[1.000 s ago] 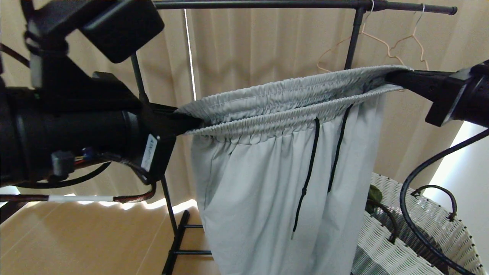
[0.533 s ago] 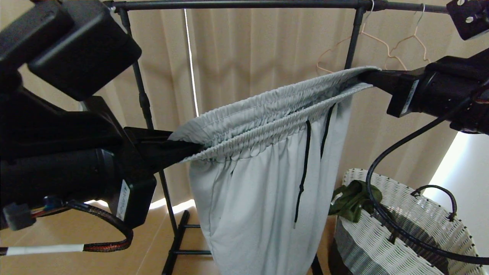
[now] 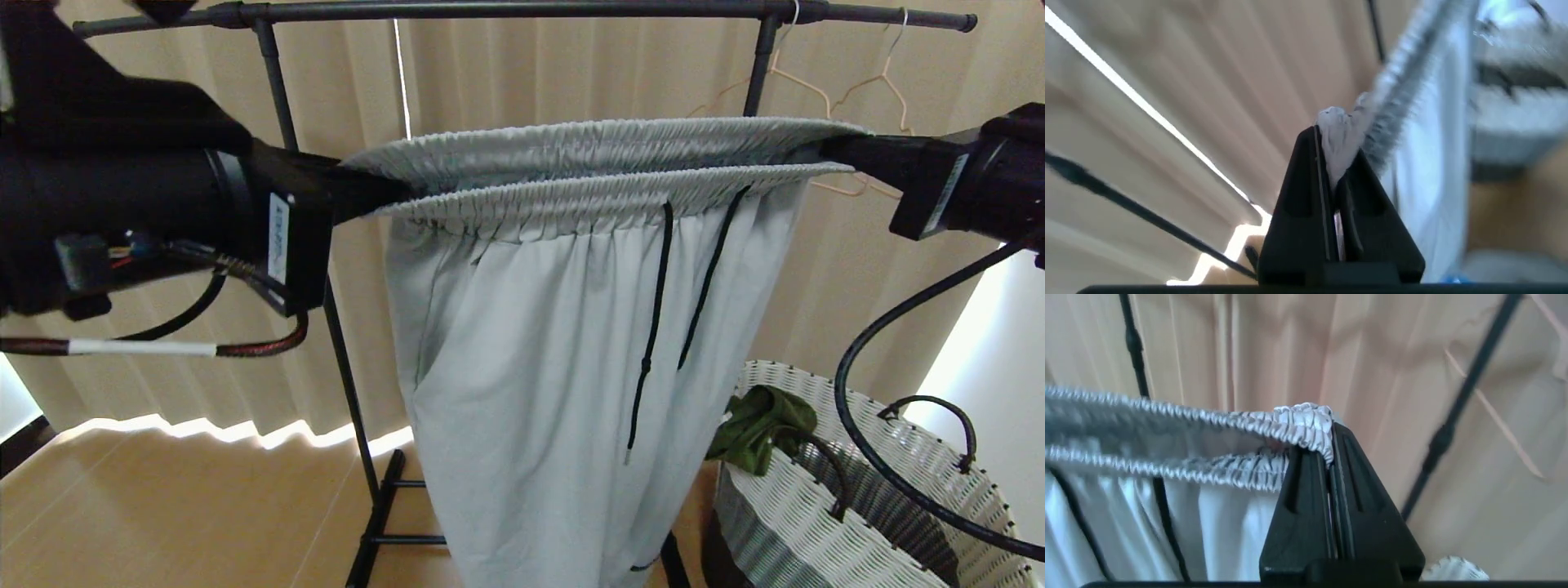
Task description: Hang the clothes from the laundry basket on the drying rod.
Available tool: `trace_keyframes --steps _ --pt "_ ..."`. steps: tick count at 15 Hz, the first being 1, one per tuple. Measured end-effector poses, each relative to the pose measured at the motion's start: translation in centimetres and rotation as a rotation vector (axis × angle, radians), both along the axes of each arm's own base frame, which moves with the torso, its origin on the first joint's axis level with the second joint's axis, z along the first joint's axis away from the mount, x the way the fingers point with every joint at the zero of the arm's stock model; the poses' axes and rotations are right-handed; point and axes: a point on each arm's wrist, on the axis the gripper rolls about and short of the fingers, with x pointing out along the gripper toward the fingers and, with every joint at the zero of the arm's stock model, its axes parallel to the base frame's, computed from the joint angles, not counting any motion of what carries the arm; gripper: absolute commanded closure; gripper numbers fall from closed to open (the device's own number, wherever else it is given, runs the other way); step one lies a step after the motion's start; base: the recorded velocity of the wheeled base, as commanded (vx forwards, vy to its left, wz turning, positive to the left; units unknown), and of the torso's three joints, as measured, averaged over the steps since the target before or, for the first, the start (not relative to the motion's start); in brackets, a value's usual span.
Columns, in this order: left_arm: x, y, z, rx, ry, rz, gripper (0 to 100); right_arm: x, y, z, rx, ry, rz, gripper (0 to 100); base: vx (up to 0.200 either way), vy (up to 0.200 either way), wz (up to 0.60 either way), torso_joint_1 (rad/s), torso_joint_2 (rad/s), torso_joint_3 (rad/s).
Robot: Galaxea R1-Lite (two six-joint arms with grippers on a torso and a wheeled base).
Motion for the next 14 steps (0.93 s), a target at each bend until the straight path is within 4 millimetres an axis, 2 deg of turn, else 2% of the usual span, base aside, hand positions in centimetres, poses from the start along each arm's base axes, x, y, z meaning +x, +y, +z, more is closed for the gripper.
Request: trace_keyframes --steps 2,4,13,14 --pt "1.2 -0.3 0.0 -0.004 -0.002 0.028 100 -1.1 -0.5 0.0 -0.005 0.013 -0.001 100 0.0 0.0 0.0 0.0 0.0 0.0" --pt "1.9 -0.7 -0.5 -0.004 0.022 0.036 100 -1.9 -0.9 -0.9 -0.015 0.037 0.002 100 0.0 0.0 0.0 0.0 0.0 0.0" --pt "1.7 -0.8 -0.9 0.004 0.031 0.026 100 -3.2 -1.3 -1.9 -0.021 0.059 0.009 100 0.0 0.0 0.0 0.0 0.0 0.0" --pt "1.7 -0.8 -0.9 0.004 0.03 0.026 100 -3.2 -1.3 -2.0 -0.022 0.062 0.009 0 0.0 0.0 0.0 0.0 0.0 0.0"
